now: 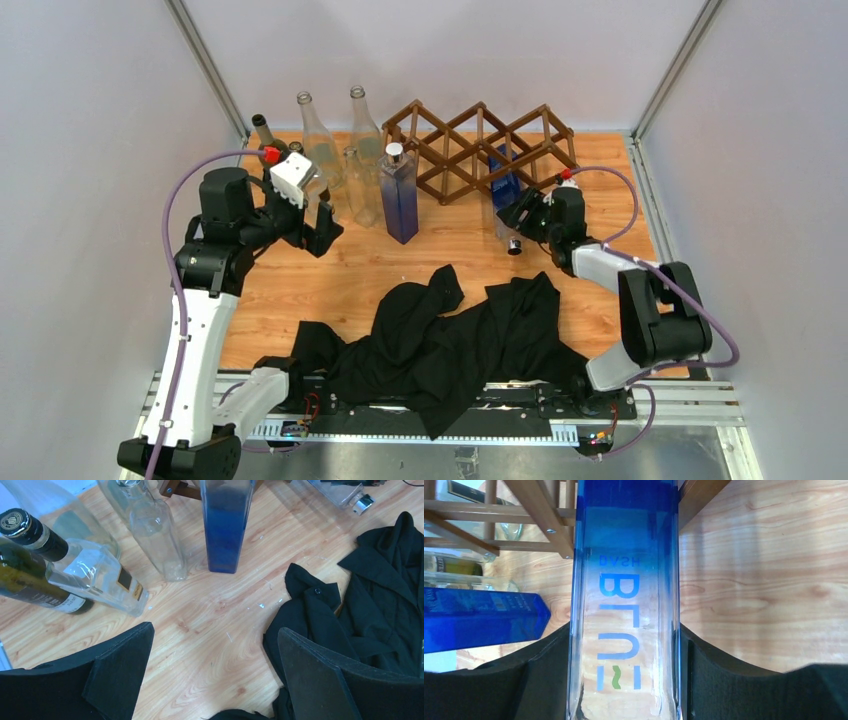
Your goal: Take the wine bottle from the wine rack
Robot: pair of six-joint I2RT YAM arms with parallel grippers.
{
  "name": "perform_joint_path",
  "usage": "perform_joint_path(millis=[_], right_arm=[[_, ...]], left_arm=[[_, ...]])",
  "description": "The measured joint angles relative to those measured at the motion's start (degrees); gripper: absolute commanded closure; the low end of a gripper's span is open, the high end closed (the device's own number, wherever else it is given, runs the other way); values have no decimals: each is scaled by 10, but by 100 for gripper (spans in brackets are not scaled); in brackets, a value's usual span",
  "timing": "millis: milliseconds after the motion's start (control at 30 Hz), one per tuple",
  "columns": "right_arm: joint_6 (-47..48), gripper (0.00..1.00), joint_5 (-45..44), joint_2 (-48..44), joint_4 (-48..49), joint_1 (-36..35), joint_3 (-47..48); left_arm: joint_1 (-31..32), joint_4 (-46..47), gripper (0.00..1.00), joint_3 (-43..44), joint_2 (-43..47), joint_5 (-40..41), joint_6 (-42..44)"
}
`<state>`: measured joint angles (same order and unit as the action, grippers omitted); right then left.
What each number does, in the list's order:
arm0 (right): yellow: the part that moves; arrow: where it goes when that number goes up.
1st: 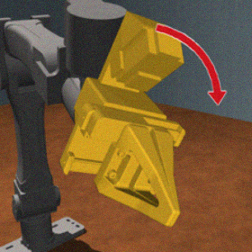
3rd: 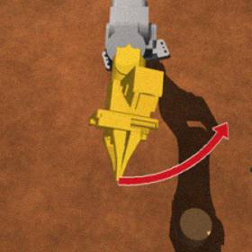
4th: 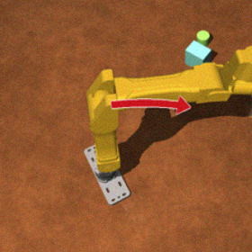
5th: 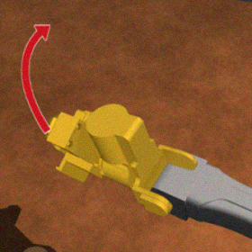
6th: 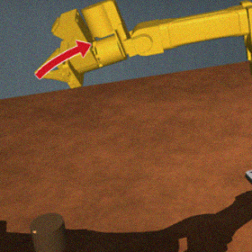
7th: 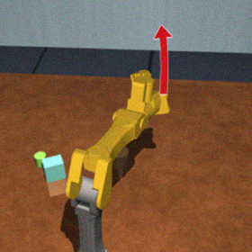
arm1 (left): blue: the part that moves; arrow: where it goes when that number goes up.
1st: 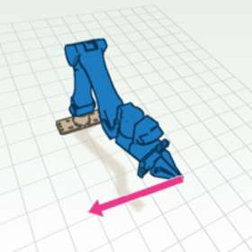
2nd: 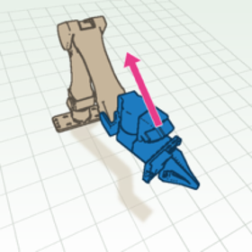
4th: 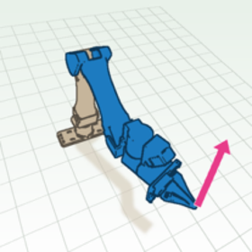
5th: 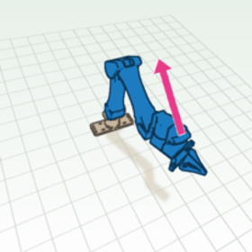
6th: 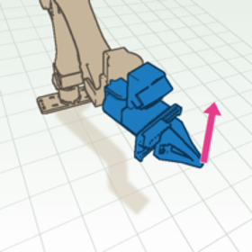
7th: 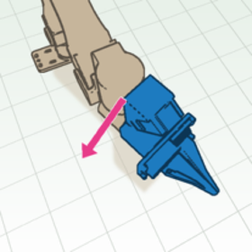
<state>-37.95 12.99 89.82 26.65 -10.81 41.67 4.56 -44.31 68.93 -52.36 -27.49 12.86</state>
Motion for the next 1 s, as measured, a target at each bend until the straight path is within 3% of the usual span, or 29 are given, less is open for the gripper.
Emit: perform_joint_path(millis=[333,667,1000], right_arm=[[-25,100,-10,-199,-57,1,-108],[-53,100,-10,-482,-281,1,-171],[-74,100,-7,-592,-464,1,-167]], left_arm=[[0,-7,0,2,1,-43,29],[0,-9,0,2,3,-88,90],[24,-9,0,0,-1,-109,137]])
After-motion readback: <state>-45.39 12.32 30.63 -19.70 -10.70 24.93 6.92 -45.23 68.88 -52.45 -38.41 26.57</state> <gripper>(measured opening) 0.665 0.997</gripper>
